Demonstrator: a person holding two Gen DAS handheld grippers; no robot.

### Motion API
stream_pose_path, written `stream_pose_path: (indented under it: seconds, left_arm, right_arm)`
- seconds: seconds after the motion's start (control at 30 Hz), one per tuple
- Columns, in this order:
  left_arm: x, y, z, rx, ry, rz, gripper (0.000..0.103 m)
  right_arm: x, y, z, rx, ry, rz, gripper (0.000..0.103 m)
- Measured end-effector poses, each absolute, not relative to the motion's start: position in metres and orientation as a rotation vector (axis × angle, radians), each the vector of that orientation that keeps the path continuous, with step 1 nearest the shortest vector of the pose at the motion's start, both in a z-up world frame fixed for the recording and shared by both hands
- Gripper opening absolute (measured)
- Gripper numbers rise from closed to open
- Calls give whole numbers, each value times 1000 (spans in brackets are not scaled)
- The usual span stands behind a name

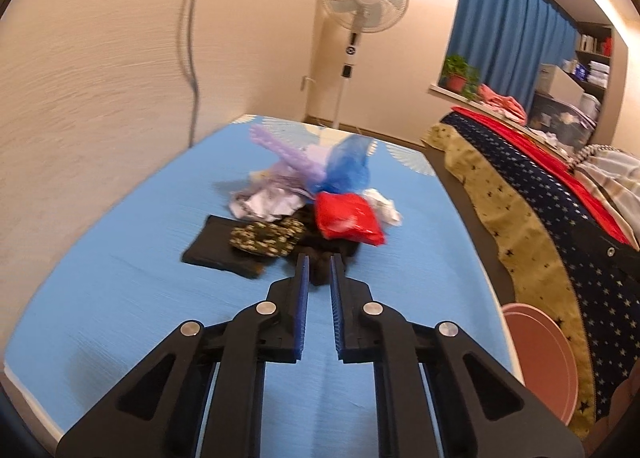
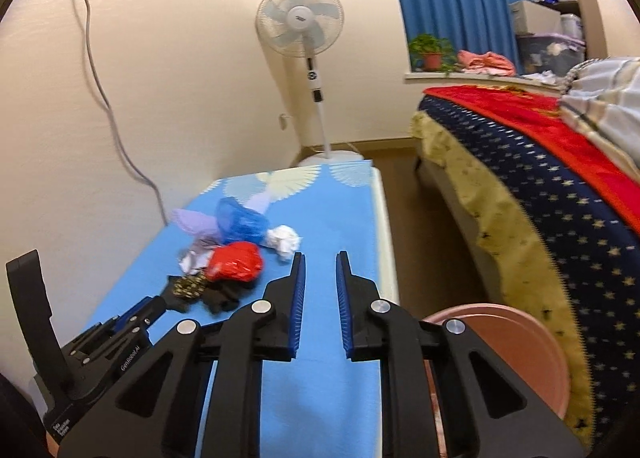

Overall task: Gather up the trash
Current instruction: 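Grasp the black-and-gold patterned cloth with the left gripper while the right grasps the red bag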

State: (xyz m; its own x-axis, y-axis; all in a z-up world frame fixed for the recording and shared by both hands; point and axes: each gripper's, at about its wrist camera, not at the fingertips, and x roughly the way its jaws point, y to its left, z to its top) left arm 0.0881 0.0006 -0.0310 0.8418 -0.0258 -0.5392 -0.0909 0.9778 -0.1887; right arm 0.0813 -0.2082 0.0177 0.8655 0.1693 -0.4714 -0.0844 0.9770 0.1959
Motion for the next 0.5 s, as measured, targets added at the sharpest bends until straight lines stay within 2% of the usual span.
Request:
stream_pose_path:
  seconds: [0.27, 0.5]
  left_arm:
    - [107, 26, -39, -250, 588, 106, 11]
    - [127, 49, -48, -303, 610, 153, 11]
  right_arm:
    - [113, -185, 2, 230, 529, 209, 16]
    - [144, -158, -18, 233, 577, 295, 23]
